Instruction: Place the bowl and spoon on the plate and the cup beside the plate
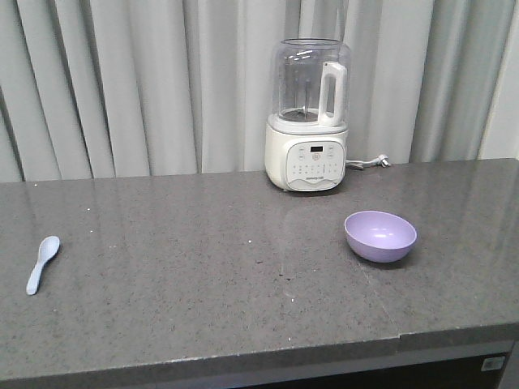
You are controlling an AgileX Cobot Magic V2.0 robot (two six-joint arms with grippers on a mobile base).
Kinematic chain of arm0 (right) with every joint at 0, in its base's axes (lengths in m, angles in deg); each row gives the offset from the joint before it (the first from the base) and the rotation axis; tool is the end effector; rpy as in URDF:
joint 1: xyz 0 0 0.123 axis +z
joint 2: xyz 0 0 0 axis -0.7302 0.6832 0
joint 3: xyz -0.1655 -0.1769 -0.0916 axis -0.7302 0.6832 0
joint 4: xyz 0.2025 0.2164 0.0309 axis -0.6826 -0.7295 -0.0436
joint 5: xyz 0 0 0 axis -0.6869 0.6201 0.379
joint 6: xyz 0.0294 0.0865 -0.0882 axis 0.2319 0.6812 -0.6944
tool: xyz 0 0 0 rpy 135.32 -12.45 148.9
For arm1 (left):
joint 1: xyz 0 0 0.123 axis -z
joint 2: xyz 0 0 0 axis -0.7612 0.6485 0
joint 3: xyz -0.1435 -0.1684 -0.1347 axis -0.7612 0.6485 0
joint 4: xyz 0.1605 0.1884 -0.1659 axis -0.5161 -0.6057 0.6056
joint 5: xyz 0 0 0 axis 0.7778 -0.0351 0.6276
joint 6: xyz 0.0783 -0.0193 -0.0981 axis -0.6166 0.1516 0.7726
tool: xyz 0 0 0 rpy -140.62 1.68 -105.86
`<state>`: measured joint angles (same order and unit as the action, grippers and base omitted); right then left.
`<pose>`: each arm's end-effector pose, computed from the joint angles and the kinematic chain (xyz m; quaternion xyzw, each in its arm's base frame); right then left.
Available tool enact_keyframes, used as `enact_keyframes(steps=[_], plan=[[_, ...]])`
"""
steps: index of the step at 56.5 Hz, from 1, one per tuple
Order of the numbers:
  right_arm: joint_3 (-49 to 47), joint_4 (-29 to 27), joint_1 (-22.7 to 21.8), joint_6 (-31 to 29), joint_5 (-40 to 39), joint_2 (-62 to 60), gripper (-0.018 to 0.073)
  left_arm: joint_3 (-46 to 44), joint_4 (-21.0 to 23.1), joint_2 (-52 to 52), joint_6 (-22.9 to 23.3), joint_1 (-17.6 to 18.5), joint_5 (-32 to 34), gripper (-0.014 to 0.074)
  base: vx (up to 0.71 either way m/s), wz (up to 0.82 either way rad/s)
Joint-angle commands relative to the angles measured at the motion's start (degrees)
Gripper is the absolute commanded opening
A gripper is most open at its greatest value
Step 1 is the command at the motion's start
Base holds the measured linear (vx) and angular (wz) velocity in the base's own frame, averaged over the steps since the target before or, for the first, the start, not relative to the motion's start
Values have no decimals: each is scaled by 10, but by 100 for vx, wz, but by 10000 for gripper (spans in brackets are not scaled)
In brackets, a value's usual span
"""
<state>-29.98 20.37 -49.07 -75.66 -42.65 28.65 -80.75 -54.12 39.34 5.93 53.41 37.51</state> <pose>0.1655 -0.0056 0.1858 0.0244 0.7359 0.0003 0.6766 0.1651 -0.0104 0.1886 0.0705 0.7302 0.0235 0.6792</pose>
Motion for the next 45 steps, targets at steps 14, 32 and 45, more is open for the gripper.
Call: enact_keyframes(steps=[14,32,45], plan=[[2,4,-3,-6,-47,-3,-8,-17,1,-10,5,-1,45,3,32,5],[2,4,-3,-6,-47,-3,-8,-17,1,-10,5,-1,45,3,32,27],[2,4,-3,-6,-47,-3,-8,-17,1,-10,5,-1,45,3,25,21]])
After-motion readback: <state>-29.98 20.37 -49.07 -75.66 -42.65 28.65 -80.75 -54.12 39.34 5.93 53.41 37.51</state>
